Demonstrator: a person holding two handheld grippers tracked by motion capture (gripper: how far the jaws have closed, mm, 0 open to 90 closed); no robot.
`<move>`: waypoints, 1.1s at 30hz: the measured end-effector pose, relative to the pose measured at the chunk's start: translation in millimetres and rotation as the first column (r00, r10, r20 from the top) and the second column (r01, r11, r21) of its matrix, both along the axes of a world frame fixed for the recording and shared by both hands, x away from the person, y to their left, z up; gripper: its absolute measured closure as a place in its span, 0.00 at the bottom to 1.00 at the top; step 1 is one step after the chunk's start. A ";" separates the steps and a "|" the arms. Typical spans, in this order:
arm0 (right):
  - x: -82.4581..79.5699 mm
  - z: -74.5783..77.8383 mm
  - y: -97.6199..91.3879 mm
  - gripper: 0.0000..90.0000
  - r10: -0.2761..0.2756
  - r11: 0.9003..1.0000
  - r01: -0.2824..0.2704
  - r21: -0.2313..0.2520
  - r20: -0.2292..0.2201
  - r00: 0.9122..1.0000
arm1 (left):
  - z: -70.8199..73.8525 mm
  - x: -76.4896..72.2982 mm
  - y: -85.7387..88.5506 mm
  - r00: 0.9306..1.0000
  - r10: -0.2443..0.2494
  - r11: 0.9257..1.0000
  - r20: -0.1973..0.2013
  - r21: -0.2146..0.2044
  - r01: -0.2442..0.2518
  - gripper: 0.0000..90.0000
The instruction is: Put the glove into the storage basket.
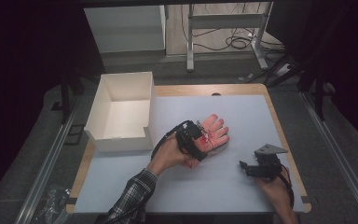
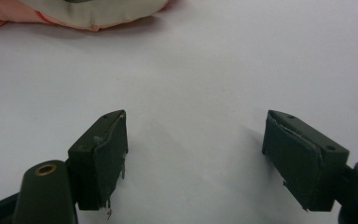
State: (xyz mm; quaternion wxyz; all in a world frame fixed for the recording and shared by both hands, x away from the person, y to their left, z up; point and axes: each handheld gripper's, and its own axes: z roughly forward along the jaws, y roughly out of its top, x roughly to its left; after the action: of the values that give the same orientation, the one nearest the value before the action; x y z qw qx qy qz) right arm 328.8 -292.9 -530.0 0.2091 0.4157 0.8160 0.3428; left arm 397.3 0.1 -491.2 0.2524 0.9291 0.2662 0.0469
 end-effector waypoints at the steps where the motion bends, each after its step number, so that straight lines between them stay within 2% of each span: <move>1: 0.0 0.0 0.0 0.25 0.000 1.000 0.000 0.000 0.000 1.000 | -2.9 0.7 -0.5 1.000 -0.001 1.000 -0.008 0.005 0.001 0.00; 5: 0.0 0.0 0.0 0.25 0.000 1.000 0.000 0.000 0.000 1.000 | -13.3 1.7 0.5 0.999 0.008 1.000 -0.040 0.013 -0.007 0.00; 7: 0.0 0.0 0.0 0.25 0.000 1.000 0.000 0.000 0.000 1.000 | -19.0 0.8 -0.6 0.998 0.008 0.999 -0.054 0.031 -0.007 0.00; 11: -0.1 -0.1 0.0 0.25 0.000 1.000 0.000 -0.001 0.001 1.000 | -25.8 -3.0 -4.2 0.999 0.018 0.999 -0.047 0.048 -0.016 0.01; 13: -0.1 -0.1 0.0 0.25 0.000 1.000 0.000 -0.001 0.001 1.000 | -28.4 -6.8 -8.1 1.000 0.016 0.996 -0.027 0.086 -0.014 0.02; 15: -0.1 -0.1 0.0 0.25 0.000 1.000 0.000 -0.001 0.001 1.000 | -26.8 -8.2 -8.8 0.999 0.035 0.995 -0.033 0.090 -0.031 0.03; 17: -0.1 -0.1 0.0 0.25 0.000 1.000 0.000 -0.001 0.001 1.000 | -25.0 -9.9 -7.9 0.998 0.049 0.996 -0.028 0.082 -0.047 0.09; 19: -0.1 -0.1 0.0 0.25 0.001 1.000 -0.001 -0.002 0.002 1.000 | -21.8 -10.9 -6.2 0.998 0.066 0.995 -0.024 0.075 -0.064 0.18; 20: -0.2 -0.1 0.1 0.25 0.000 1.000 0.000 -0.002 0.001 1.000 | -20.1 -11.1 -5.3 0.997 0.068 0.995 -0.021 0.072 -0.066 0.26; 22: -0.2 -0.1 0.1 0.25 0.000 1.000 0.000 -0.001 0.001 1.000 | -17.7 -11.7 -5.1 0.998 0.064 0.996 -0.024 0.071 -0.062 0.33; 29: -0.1 -0.1 -0.1 0.25 0.000 1.000 0.000 -0.003 0.001 1.000 | -7.4 -7.0 0.9 0.999 0.035 0.998 -0.036 0.048 -0.033 0.42; 31: -0.1 -0.2 0.0 0.25 0.000 1.000 0.000 -0.002 0.003 1.000 | -4.0 -5.6 2.2 0.999 0.040 0.998 -0.027 0.047 -0.039 0.42; 33: -0.1 -0.2 0.0 0.25 0.000 1.000 0.000 -0.002 0.002 1.000 | 2.2 -3.9 4.0 0.998 0.054 0.998 -0.027 0.029 -0.054 0.42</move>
State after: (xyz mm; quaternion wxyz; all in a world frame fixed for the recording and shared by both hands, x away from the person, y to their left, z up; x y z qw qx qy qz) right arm 328.7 -292.9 -530.2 0.2105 0.4151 0.8161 0.3424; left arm 393.4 4.1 -489.1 0.2342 0.9256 0.2940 0.0446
